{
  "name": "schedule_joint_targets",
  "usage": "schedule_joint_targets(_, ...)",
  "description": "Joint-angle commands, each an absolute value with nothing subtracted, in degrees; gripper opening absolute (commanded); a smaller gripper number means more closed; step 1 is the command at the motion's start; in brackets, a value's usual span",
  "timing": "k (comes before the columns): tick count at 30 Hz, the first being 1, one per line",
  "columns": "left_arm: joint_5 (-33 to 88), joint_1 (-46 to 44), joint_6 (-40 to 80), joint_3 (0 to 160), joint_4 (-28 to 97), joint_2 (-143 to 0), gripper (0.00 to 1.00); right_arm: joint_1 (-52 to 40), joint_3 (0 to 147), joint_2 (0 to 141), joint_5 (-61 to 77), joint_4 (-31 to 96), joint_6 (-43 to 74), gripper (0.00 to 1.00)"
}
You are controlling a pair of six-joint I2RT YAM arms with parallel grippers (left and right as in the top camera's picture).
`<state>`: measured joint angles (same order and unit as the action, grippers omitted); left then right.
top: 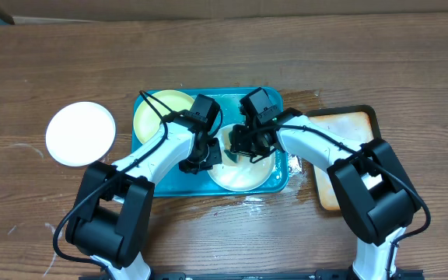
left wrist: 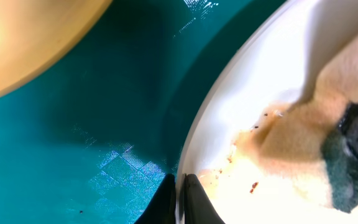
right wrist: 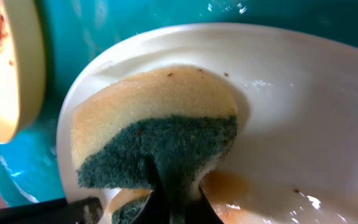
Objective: Clean dirty plates on tray and stack at the side
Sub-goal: 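Scrub the lower white plate with the sponge while the left gripper holds it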
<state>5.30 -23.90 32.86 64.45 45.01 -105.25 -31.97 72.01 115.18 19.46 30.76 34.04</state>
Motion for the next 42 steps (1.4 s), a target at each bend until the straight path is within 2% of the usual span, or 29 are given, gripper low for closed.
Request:
schedule_joint_targets(1, 6.0, -24.4, 32.1, 63.6, 45.9, -107.2, 0.04, -31.7, 70.5, 116.2, 12.7, 36.4, 32.6, 0.04)
schedule_joint_targets(5, 5.8, -24.4, 32.1, 63.6, 45.9, -107.2, 0.04, -28.8, 71.7, 116.2, 11.9, 42.6, 32.2, 0.04)
schedule_joint_targets(8, 5.8, -24.4, 32.1, 63.6, 46.0, -107.2, 0.04, -24.9, 72.9, 116.2, 4.4, 48.9, 30.9, 0.04)
schedule_joint_targets(15, 5.6, -24.4, 32.1, 63.6, 46.0, -107.2, 0.04, -22.0, 73.6, 116.2, -5.1, 53.8, 29.7, 0.04)
schedule_joint_targets(19, 5.6, -24.4, 32.1, 63.6, 46.0, -107.2, 0.04, -22.2, 76.9, 116.0, -5.8, 56.3, 28.8, 0.04)
schedule_joint_targets(25, 5.6, -24.4, 32.1, 63.6, 46.0, -107.2, 0.04, -23.5, 84.9, 114.4, 4.6, 57.8, 23.8, 0.04)
schedule_joint_targets(29, 5.6, -24.4, 32.1, 63.6, 46.0, -107.2, 0.04, -24.6, 88.1, 113.4, 4.4, 57.8, 30.0, 0.04)
schedule_joint_targets(32, 5.6, -24.4, 32.1, 63.6, 46.0, -107.2, 0.04, -24.7, 88.2, 113.5, 4.4, 57.8, 32.3, 0.04)
schedule_joint_targets(36, 5.6, -24.4, 32.2, 63.6, 45.9, -107.2, 0.04, -25.4, 87.3, 113.5, 13.6, 57.2, 28.8, 0.04)
schedule_joint_targets(42, 5.7, -24.4, 32.7, 63.6, 44.9, -107.2, 0.04, -29.2, 83.3, 113.8, 25.3, 49.7, 27.0, 0.04)
